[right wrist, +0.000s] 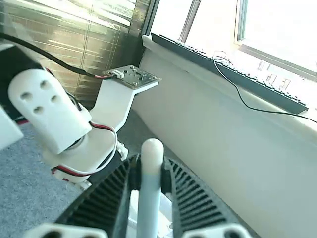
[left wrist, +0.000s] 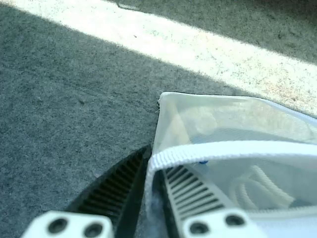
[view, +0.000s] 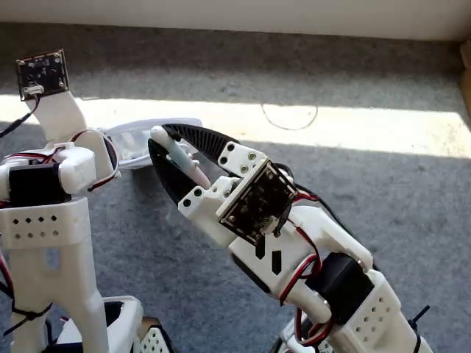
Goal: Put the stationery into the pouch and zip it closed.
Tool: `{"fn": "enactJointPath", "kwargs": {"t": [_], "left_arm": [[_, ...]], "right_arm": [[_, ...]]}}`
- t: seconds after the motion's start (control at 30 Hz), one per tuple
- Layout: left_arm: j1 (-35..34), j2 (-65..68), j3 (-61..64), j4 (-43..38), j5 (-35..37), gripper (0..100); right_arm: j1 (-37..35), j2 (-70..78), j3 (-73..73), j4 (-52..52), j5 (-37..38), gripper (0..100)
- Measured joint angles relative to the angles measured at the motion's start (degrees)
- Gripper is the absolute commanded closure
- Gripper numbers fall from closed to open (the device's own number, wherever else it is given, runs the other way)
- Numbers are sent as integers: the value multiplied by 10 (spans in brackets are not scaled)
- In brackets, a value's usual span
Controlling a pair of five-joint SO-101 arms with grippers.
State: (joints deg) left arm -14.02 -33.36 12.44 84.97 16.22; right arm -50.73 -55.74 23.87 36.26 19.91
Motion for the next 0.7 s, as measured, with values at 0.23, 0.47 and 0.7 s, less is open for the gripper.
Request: {"fn": "enactJointPath", "kwargs": {"t": [0.23,0.47,0.7], "left_arm": [[0,0,0,0,0,970],[0,0,0,0,0,970],[0,0,0,0,0,970]], "right_arm": [[0,8,3,-54,0,994],[0,37,41,-120,0,994],[0,37,41,-126,0,994]]}}
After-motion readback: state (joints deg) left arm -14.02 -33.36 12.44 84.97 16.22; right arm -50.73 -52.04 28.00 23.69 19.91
